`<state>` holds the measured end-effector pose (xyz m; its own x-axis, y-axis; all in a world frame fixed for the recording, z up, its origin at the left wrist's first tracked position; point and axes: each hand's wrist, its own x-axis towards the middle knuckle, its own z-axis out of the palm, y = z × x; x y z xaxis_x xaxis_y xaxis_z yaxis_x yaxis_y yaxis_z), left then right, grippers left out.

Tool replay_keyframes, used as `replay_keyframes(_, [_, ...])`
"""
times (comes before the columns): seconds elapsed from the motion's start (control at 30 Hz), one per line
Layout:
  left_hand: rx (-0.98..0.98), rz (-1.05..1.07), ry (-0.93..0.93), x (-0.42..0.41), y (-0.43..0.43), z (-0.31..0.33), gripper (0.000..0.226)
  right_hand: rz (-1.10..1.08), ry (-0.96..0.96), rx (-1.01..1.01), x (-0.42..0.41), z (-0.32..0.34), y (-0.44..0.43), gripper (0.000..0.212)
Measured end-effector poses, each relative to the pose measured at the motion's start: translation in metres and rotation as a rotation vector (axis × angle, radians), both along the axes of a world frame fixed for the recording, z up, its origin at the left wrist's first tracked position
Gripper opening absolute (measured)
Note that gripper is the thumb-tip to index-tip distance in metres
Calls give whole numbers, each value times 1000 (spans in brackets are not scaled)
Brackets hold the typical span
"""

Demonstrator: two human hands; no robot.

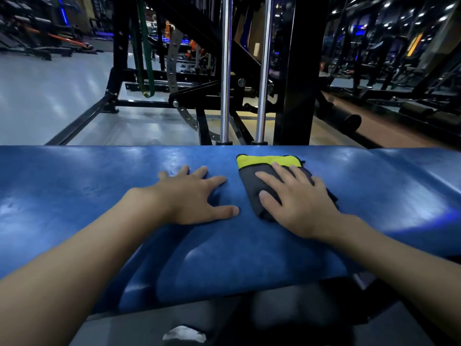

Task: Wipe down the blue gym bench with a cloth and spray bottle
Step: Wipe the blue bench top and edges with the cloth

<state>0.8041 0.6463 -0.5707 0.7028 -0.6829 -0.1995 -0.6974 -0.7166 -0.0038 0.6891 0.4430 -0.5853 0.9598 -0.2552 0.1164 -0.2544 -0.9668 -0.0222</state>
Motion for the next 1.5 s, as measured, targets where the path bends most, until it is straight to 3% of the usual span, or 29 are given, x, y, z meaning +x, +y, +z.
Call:
replay_keyframes(0.17, [17,-12,0,4,-2,-2,100,-16,45,18,97,0,-23,58])
replay_keyframes(0.33, [12,-2,22,4,-2,2,96,-53,107,77,140,9,-26,59])
replay_keyframes(0.53, [-17,30,67,-1,-1,7,96,-37,113,73,102,7,-16,58])
replay_keyframes(0.8, [-114,58,137,-4,8,19,103,27,147,27,-16,6,21,60])
replay_keyframes(0.9, [-224,85,193,-21,11,31,71,63,191,26,-59,8,37,63])
replay_keyframes(1.0, [-403,112,113,-49,6,42,39,145,203,51,-89,16,44,71])
replay_keyframes(1.1, [-569,89,-27,-96,-19,46,33,123,-122,256,-96,34,20,55])
replay_keyframes(1.17, [-541,18,-123,-128,-48,37,37,-51,-296,359,-91,39,-11,48])
replay_keyframes(1.23, [-433,-35,-189,-146,-77,20,51,-188,-238,428,-87,35,-38,49])
replay_keyframes(1.37, [-224,-8,-160,-138,-101,-11,83,-218,-118,449,-81,23,-62,47])
replay_keyframes(1.5, [-248,4,-177,-120,-104,-17,86,-184,-92,357,-67,23,-71,44])
